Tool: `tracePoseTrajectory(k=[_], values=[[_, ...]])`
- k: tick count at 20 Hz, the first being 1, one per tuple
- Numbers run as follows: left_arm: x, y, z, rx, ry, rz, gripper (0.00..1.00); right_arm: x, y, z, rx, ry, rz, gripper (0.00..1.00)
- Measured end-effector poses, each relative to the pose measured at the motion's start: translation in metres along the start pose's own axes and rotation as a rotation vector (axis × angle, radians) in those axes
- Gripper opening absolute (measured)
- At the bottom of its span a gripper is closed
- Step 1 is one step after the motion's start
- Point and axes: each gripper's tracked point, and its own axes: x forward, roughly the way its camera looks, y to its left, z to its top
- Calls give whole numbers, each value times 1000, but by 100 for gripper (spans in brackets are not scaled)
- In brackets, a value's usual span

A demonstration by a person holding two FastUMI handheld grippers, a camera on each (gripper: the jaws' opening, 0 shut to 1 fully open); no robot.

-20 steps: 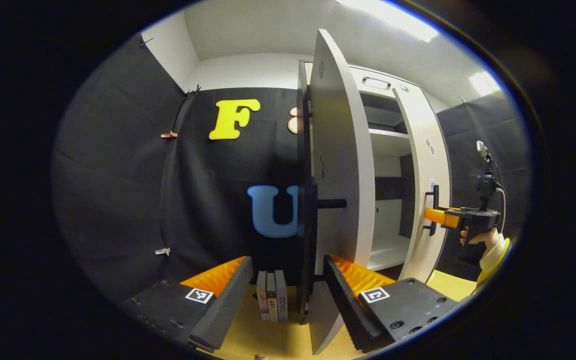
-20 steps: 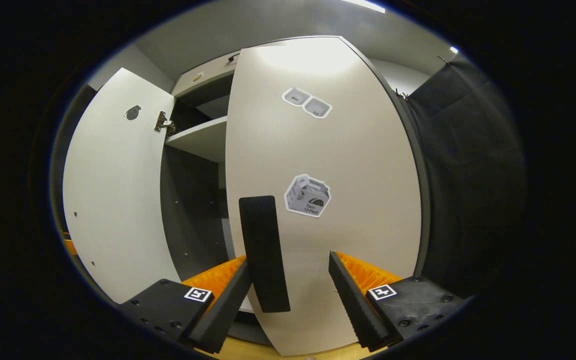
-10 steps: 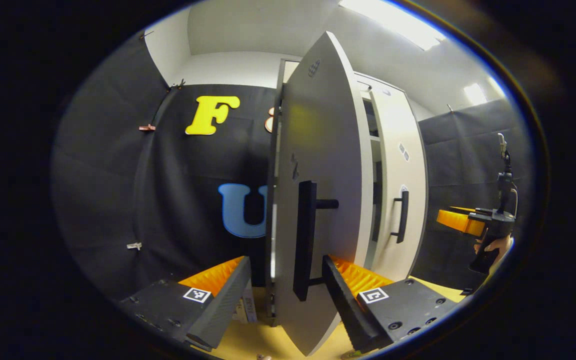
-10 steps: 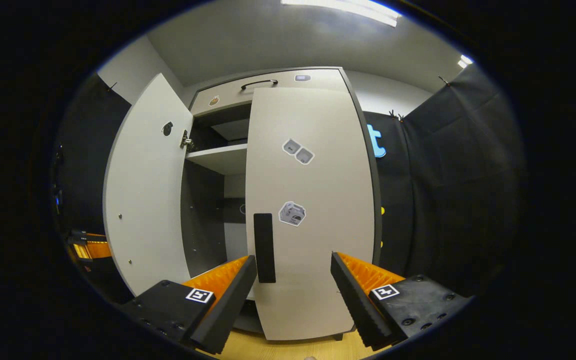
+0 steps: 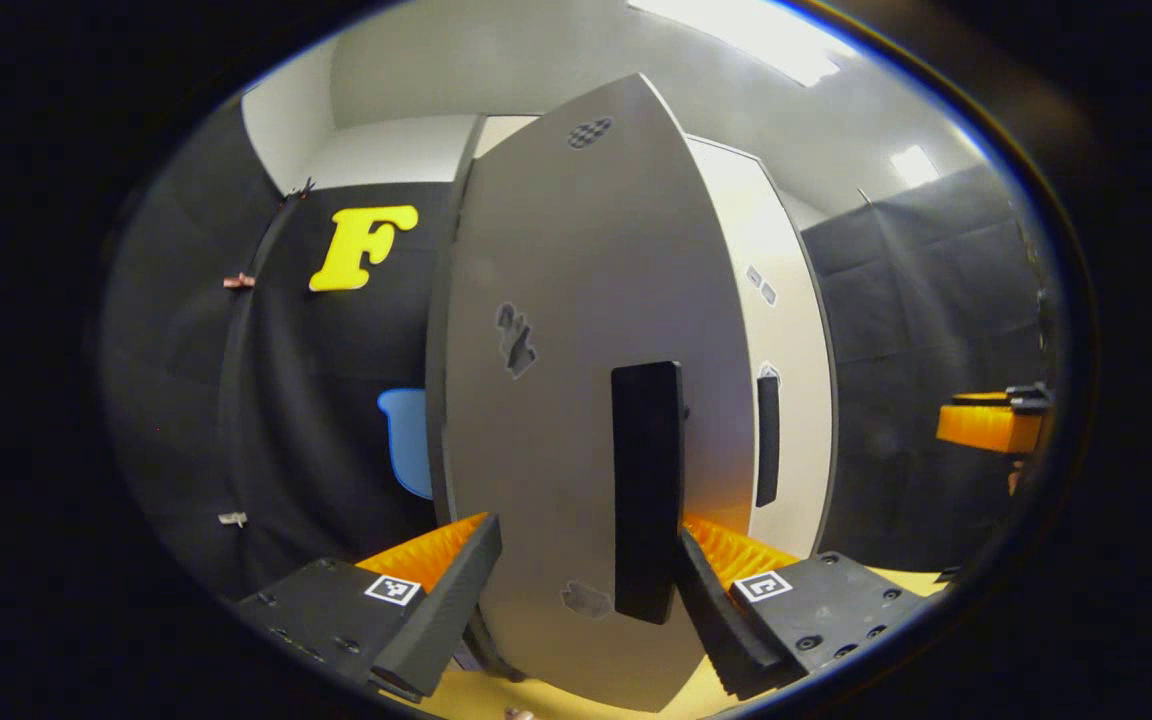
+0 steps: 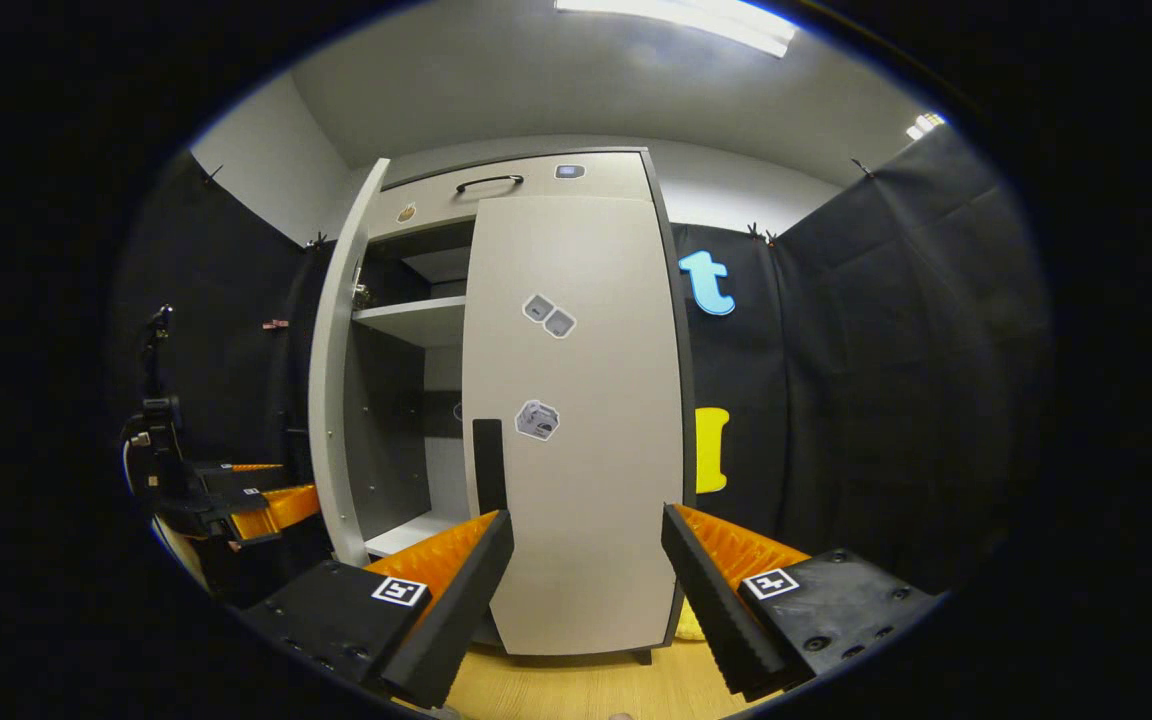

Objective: Grasp the bottle in the cabinet with the left hand and place it on the coaster, then close the right door with the right hand and the left door with the left hand.

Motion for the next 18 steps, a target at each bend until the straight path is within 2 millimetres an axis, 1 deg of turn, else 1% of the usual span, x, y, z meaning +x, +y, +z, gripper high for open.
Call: tracePoseTrajectory(k=[1,2,4,5,6,8,13,18], values=[[2,-2,1,24,4,11,96,-3,2,-1,-2,2,8,98],[3,-7,-1,5,9,-7,96,-5,6,0,-2,4,18,98],[-2,-20,-3,-121,11,-68,97,-8,13,0,-3,7,41,98],[-11,-20,-1,-169,12,-72,95,-10,15,-1,-5,10,52,98],[-18,-16,3,-175,6,-61,96,-12,18,-1,-6,12,63,98],[-31,-11,18,-144,-4,-41,96,-15,23,-1,-7,14,82,98],[-51,-18,33,-141,-25,-47,97,-19,36,-4,5,27,132,99],[-61,-28,34,-177,-30,-66,97,-22,40,-8,13,39,163,99]])
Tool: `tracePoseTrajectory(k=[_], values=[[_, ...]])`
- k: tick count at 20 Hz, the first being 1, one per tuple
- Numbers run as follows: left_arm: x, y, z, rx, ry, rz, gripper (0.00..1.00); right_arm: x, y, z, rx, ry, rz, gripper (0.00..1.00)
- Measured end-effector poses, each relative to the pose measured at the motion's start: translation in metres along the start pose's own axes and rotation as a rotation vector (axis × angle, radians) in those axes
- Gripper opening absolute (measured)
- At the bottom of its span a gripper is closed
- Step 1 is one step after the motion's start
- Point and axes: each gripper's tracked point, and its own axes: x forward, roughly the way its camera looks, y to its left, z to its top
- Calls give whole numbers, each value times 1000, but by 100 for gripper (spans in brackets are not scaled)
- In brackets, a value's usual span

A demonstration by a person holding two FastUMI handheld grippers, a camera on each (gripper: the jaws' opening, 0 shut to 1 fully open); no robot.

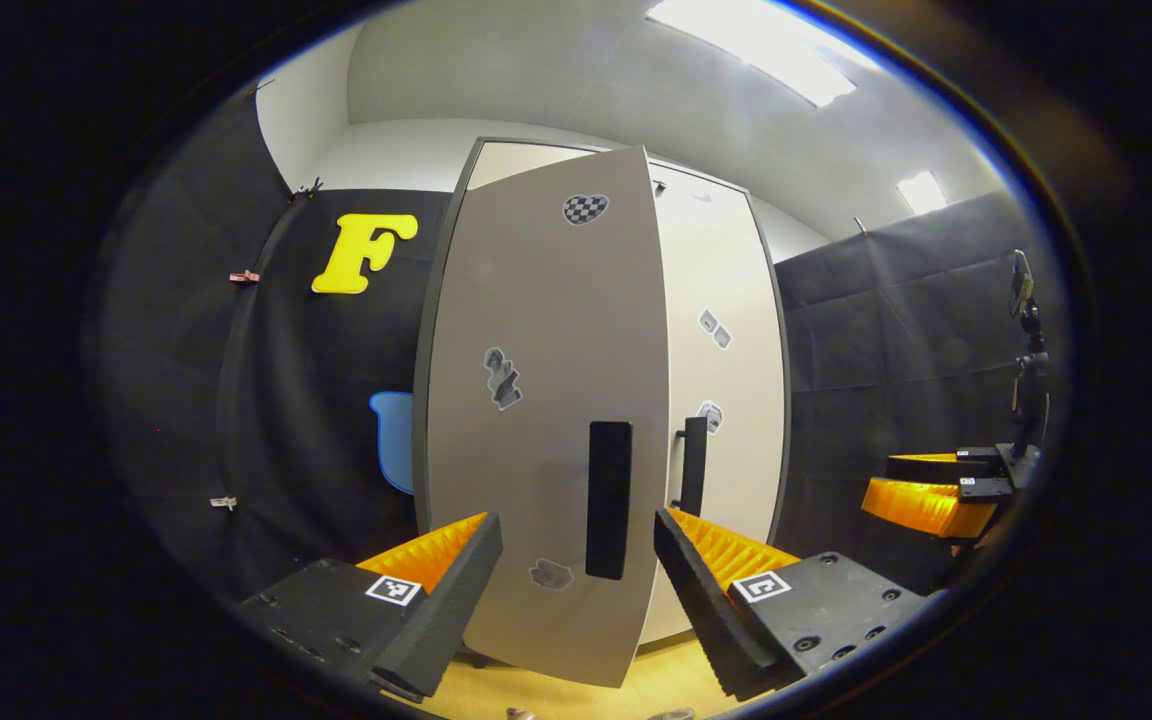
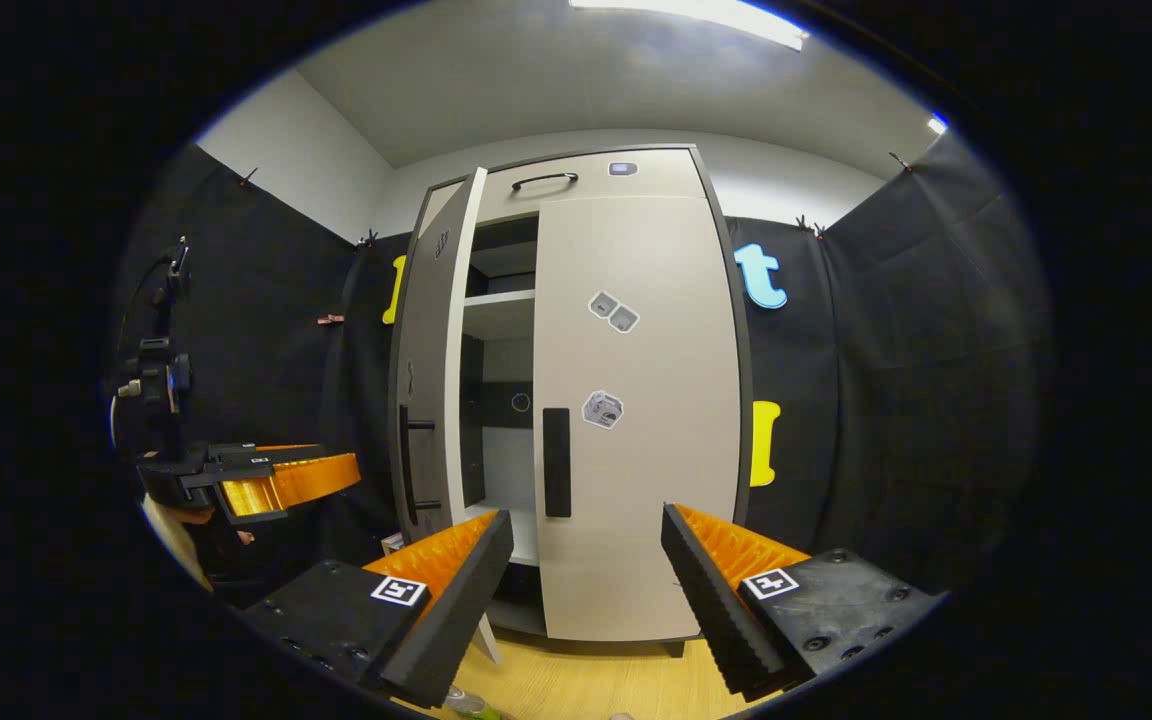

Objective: Grasp the bottle in the cabinet with the left hand and place it on the coaster, then close the right door with the right hand and the left door with the left hand.

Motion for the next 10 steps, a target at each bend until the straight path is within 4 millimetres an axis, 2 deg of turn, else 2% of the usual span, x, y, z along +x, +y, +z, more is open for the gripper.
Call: tracePoseTrajectory(k=[7,10], values=[[-14,0,-8,-23,20,25,97,8,5,-8,5,27,35,99],[-21,0,-3,0,13,36,97,12,6,-10,4,33,43,99]])
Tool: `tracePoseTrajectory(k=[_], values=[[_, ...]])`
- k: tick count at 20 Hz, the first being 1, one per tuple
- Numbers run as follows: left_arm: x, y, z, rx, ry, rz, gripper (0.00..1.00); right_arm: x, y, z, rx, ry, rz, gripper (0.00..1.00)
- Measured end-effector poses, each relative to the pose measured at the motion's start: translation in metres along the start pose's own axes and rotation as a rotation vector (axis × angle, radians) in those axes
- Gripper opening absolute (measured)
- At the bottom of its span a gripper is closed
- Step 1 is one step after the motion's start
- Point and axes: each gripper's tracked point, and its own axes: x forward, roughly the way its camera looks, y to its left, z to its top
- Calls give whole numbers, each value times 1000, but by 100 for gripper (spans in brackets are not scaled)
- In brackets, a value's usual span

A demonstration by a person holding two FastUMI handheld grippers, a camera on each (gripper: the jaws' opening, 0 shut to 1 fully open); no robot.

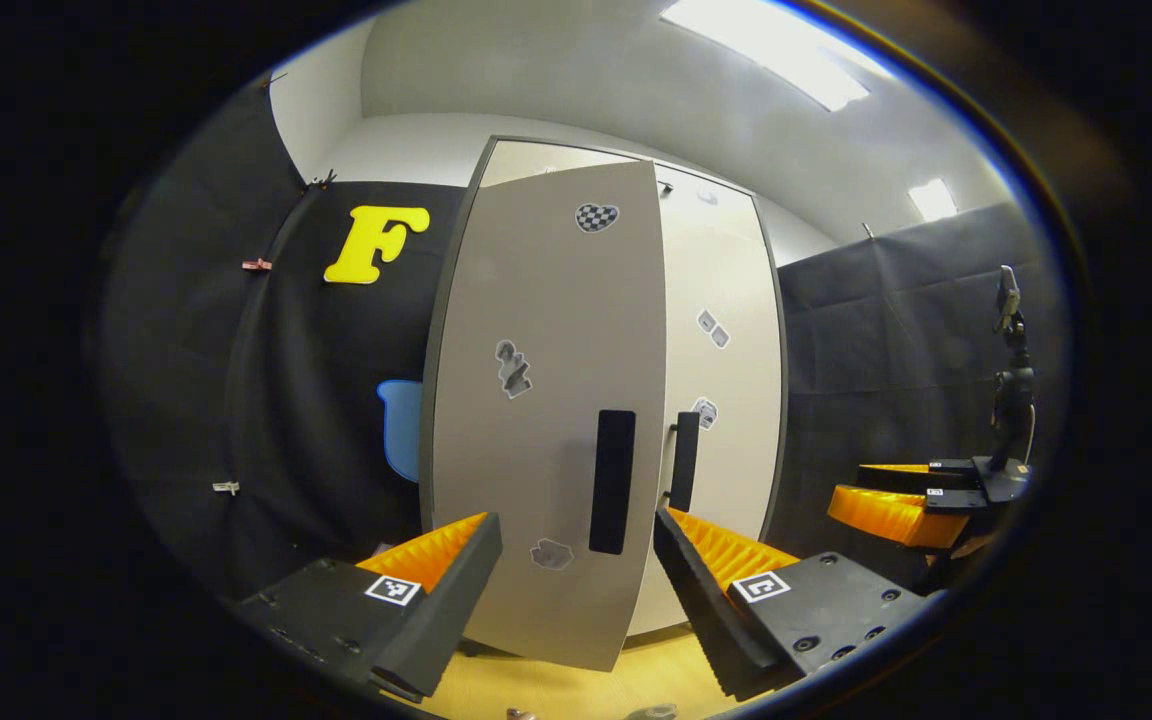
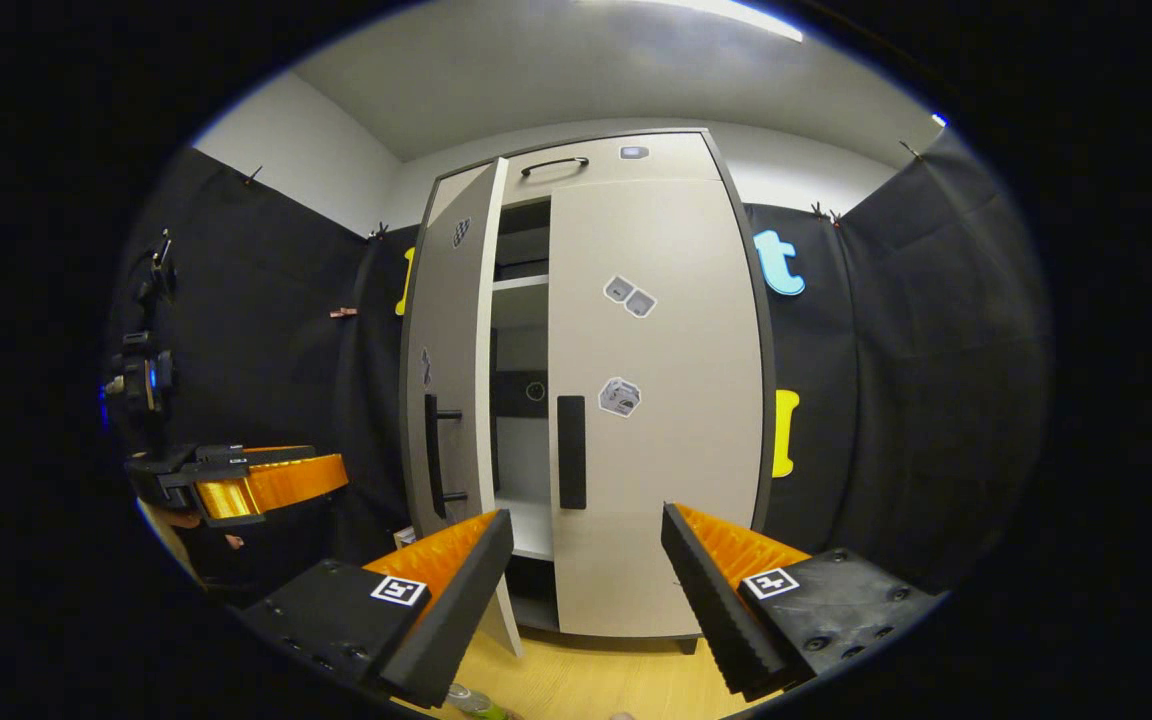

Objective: Grasp the bottle in the cabinet with the left hand and place it on the coaster, then close the right door with the right hand and the left door with the left hand.

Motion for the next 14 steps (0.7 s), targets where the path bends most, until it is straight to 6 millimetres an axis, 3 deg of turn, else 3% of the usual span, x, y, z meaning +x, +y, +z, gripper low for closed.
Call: tracePoseTrajectory(k=[14], values=[[1,0,0,53,9,39,97,15,3,0,13,-5,41,99]])
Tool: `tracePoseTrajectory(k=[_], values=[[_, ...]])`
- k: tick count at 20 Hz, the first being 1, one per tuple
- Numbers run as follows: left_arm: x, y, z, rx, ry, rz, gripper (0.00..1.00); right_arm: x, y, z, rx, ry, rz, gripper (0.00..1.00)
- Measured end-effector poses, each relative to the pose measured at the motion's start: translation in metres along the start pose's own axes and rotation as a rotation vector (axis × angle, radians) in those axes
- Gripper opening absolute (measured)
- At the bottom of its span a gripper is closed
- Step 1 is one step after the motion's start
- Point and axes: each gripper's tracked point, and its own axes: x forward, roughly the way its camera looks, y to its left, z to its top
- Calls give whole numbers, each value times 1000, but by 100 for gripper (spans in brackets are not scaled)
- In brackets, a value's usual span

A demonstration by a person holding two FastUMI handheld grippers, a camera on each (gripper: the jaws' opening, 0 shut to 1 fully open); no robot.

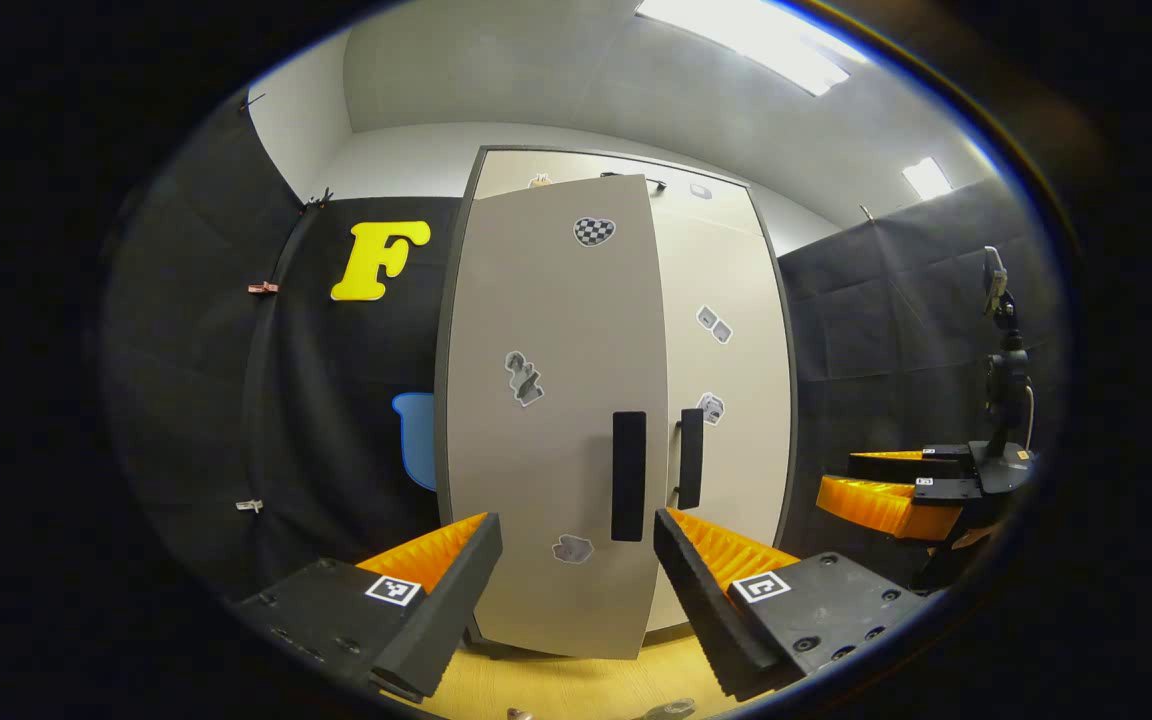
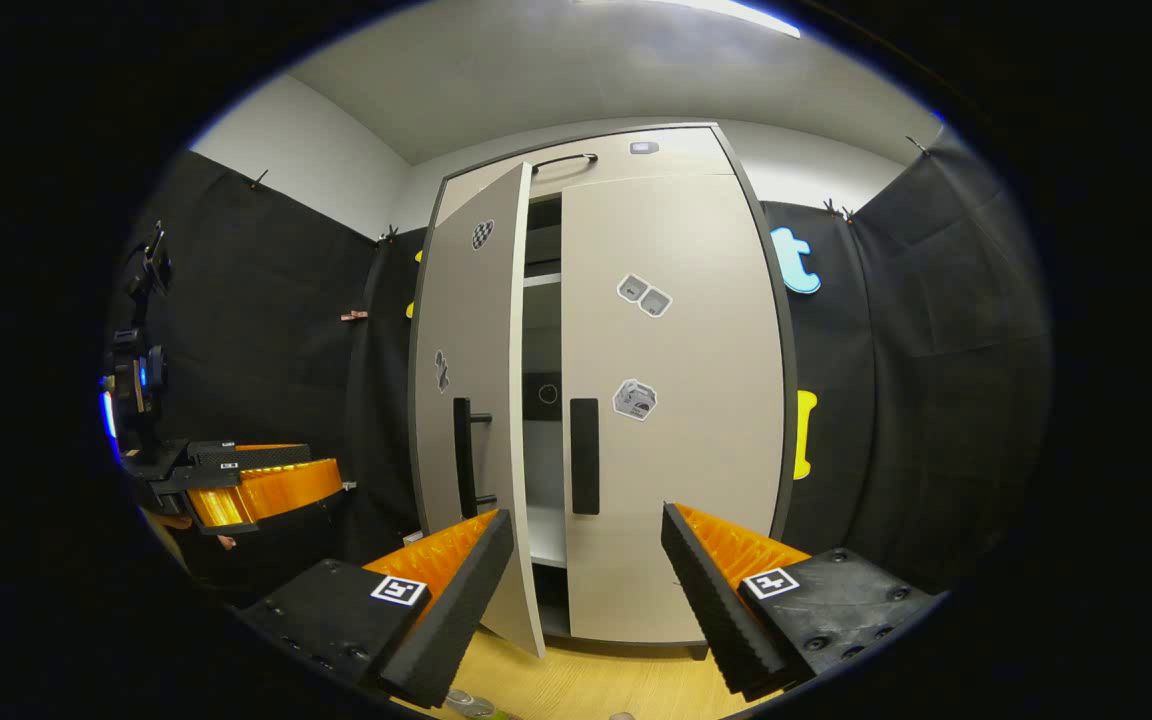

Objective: Grasp the bottle in the cabinet with the left hand and place it on the coaster, then close the right door with the right hand and the left door with the left hand.

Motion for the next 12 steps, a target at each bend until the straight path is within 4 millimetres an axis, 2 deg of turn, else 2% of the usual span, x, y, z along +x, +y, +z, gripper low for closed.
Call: tracePoseTrajectory(k=[12], values=[[3,1,-2,14,-2,3,97,6,-11,4,7,-10,-20,99]])
